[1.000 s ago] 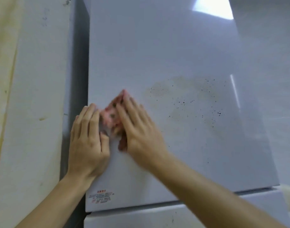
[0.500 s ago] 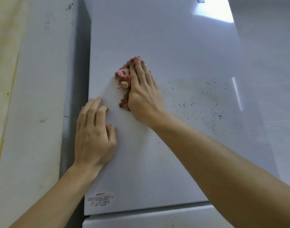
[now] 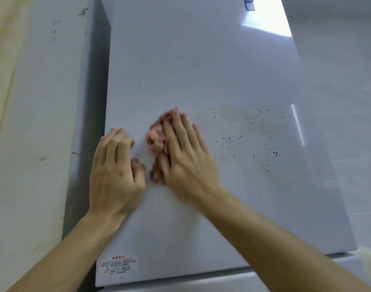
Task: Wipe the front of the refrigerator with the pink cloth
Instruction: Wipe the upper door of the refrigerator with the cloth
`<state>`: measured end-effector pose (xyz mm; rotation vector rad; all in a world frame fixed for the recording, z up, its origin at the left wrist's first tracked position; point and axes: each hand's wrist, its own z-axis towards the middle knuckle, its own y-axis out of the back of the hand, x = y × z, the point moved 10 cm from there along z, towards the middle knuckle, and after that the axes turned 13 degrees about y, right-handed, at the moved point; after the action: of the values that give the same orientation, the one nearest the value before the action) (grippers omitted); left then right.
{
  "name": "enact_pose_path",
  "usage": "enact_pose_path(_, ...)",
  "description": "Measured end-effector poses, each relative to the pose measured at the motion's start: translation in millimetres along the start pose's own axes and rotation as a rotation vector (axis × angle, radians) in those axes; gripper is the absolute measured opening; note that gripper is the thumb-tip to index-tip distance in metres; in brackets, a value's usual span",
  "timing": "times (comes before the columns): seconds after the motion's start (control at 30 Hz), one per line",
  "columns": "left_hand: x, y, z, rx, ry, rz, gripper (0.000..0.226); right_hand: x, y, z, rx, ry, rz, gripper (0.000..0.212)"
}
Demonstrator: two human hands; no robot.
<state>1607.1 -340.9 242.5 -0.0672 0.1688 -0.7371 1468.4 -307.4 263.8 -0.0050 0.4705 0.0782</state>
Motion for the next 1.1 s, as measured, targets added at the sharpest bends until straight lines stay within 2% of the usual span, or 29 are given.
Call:
enact_pose_path(0.1, -0.3, -0.4, 0.8, -0.011, 0.009, -0.006, 0.042, -47.4, 3.8, 51.0, 0.016, -0.15, -0.001, 0.069)
enact_pose_path(0.17, -0.3, -0.1, 1.3, -0.014, 0.004, -0.002, 0.042, -59.5, 2.5, 62.2, 0.057, -0.179, 0.007, 0.065)
enact_pose_path(0.33, -6.0, 1.2, 3.4, -0.037, 0.006, -0.004, 0.041, -39.6, 1.3, 21.5, 0.051, -0.192, 0.119, 0.064)
enact_pose_path(0.43, -12.5, -0.1, 2.4, -0.042, -0.027, 0.019, 0.043, -17.8, 10.4, -30.5, 0.005, -0.156, 0.073, 0.062)
enact_pose_path(0.53, -13.8, -5.0, 1.8, 0.002, -0.012, -0.002, 0.045, 1.3, 13.9, -76.7, 0.031, -0.081, -0.022, 0.056)
enact_pose_path(0.67, -14.2, -7.5, 7.0, 0.026, 0.012, -0.021, 0.043, -17.5, 12.6, -43.5, 0.017, -0.036, -0.071, 0.057)
enact_pose_path(0.73, -14.9, -7.3, 9.0, 0.022, 0.025, -0.02, 0.041, -44.9, 15.4, -3.6, 0.001, -0.091, -0.07, 0.061)
enact_pose_path(0.83, -16.2, -8.7, 7.7, 0.021, 0.024, -0.017, 0.04, -91.6, 13.1, 44.7, 0.094, -0.253, -0.06, 0.067)
enact_pose_path(0.9, -16.3, -8.8, 7.8, 0.021, 0.02, -0.015, 0.04, -101.4, 13.8, 56.1, 0.1, -0.303, -0.072, 0.068)
enact_pose_path(1.0, -17.0, -8.4, 7.2, 0.028, 0.023, -0.004, 0.041, -95.7, 15.7, 33.0, 0.059, -0.331, -0.048, 0.067)
enact_pose_path(1.1, -19.4, -7.4, 5.7, 0.025, 0.009, 0.003, 0.041, -71.2, 24.4, -29.4, -0.032, -0.344, -0.072, 0.066)
